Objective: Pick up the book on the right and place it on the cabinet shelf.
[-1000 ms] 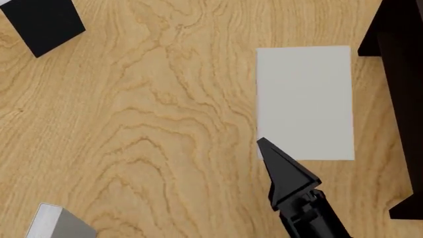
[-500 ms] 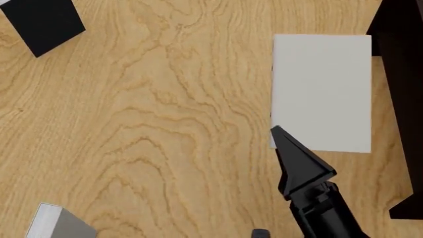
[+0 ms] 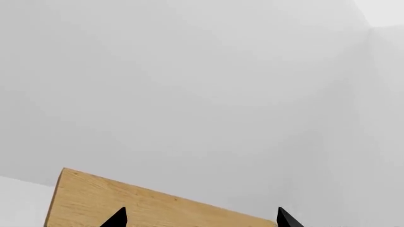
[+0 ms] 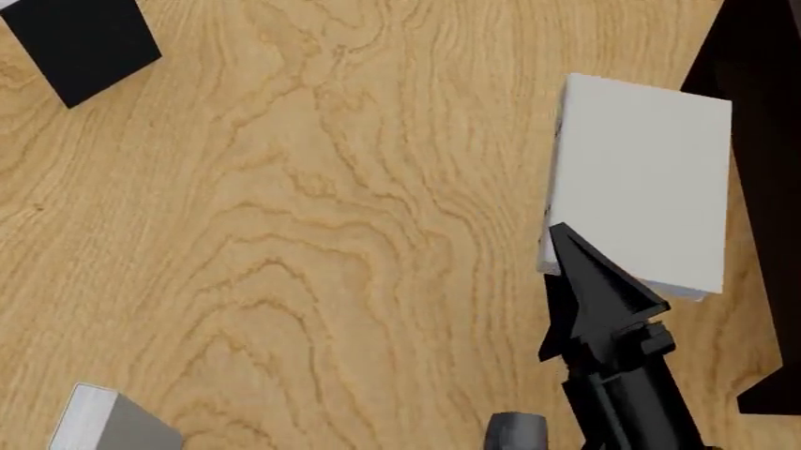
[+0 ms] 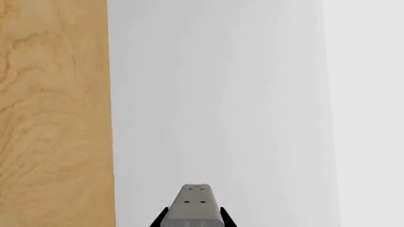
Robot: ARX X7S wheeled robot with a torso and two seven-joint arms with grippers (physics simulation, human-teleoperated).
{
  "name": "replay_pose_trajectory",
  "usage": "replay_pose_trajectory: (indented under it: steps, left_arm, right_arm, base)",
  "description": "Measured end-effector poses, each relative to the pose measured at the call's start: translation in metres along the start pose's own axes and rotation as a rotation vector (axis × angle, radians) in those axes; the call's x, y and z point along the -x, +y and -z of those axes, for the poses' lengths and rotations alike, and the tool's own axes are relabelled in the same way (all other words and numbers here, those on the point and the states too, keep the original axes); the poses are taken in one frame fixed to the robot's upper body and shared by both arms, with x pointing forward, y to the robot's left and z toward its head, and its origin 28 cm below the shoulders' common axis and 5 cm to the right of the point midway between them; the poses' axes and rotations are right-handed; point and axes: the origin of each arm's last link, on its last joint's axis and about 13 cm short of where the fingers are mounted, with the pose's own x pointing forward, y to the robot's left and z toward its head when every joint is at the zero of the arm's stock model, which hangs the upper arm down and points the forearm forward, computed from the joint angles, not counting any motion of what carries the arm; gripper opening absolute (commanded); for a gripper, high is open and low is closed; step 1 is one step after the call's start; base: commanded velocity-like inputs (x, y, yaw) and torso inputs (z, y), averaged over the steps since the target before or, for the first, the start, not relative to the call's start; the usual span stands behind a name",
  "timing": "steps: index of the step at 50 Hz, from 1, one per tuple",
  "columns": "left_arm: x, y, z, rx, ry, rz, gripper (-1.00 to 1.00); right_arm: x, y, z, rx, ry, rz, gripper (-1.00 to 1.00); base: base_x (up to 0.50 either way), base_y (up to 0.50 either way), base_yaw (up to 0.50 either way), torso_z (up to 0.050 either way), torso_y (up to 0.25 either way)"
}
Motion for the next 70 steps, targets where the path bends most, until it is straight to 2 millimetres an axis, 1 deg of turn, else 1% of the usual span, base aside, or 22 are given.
replay_pose_trajectory:
  steps: [12,25,33,54,70]
  left_arm:
    - [0.000,-0.001,0.002,-0.003,0.006,0.004,1.00]
    - [0.000,-0.001,0.003,-0.006,0.008,0.005,1.00]
    - [0.001,-0.001,0.004,-0.008,0.008,0.006,1.00]
    - [0.001,-0.002,0.005,-0.012,0.010,0.011,1.00]
    - [0.002,-0.003,0.005,-0.013,0.011,0.016,1.00]
  right_arm:
    - [-0.004,-0.005,0.003,0.009,0.006,-0.030,-1.00]
    - [-0.007,-0.001,0.007,0.026,0.020,-0.089,-1.00]
    - [-0.005,0.001,0.010,0.032,0.037,-0.118,-1.00]
    - [-0.002,-0.001,0.019,0.052,0.090,-0.125,-1.00]
    - [0.004,0.006,0.028,0.044,0.150,-0.124,-1.00]
  base:
    - [0.00,0.00,0.00,0.000,0.001]
    - [0.00,0.00,0.00,0.000,0.002]
    - [0.00,0.00,0.00,0.000,0.001]
    - [0.00,0.00,0.00,0.001,0.002]
    - [0.00,0.00,0.00,0.000,0.001]
